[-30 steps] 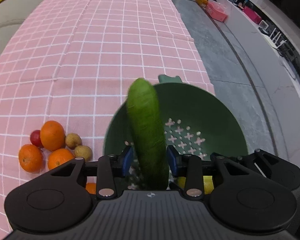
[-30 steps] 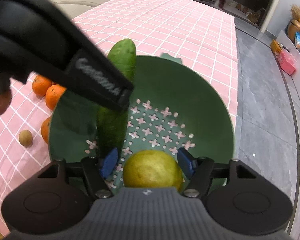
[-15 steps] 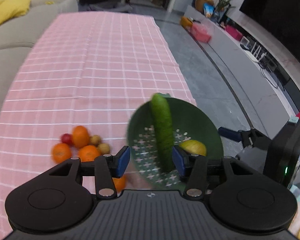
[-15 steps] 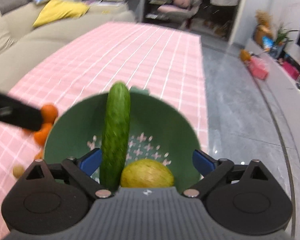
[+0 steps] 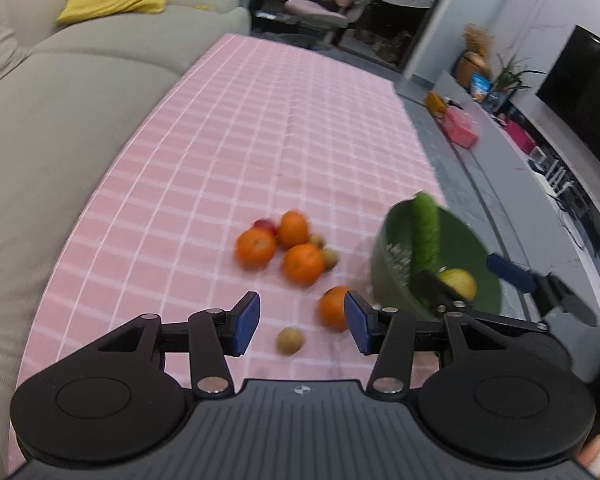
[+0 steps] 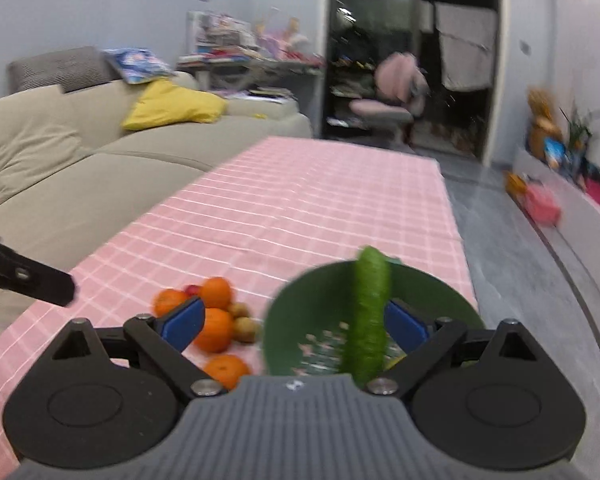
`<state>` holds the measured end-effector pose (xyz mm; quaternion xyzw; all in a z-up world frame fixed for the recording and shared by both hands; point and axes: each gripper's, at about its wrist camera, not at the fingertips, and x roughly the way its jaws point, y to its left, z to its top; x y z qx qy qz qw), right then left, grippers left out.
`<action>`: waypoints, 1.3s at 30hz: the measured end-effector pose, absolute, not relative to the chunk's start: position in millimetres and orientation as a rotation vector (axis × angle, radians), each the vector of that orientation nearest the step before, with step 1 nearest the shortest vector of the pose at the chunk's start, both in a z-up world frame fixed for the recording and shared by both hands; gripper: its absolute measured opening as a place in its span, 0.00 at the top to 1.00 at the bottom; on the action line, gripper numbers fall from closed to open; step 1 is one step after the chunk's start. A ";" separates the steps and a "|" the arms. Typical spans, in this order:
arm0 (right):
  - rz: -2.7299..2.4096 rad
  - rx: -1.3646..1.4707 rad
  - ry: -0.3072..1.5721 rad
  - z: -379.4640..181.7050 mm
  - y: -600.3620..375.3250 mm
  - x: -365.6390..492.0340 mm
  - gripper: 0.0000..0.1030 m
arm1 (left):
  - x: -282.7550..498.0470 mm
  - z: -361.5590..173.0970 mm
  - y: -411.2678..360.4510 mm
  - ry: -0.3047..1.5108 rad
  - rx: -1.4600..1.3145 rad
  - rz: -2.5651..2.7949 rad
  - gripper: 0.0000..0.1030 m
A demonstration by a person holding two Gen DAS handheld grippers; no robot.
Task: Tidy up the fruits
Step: 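Withdraw both tools from the colander toward the remaining fruit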
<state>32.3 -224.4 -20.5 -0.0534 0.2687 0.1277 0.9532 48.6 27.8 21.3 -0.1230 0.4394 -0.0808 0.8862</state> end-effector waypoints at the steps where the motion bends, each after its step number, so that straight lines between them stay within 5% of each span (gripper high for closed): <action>1: 0.272 -0.125 0.536 -19.9 -216.9 25.3 0.14 | 45.7 17.1 31.8 0.923 -0.259 -0.163 0.45; 10: 0.365 -0.218 0.619 -38.9 -169.7 5.7 0.53 | 42.4 -6.5 40.0 0.916 -0.231 -0.151 0.49; 20: 0.178 -0.020 0.817 -86.1 -164.7 36.8 0.54 | 58.0 -39.5 42.6 0.876 -0.229 -0.108 0.52; 39: 0.094 0.147 0.852 -112.3 -168.3 72.2 0.54 | 116.8 -70.8 20.1 0.848 -0.006 -0.116 0.50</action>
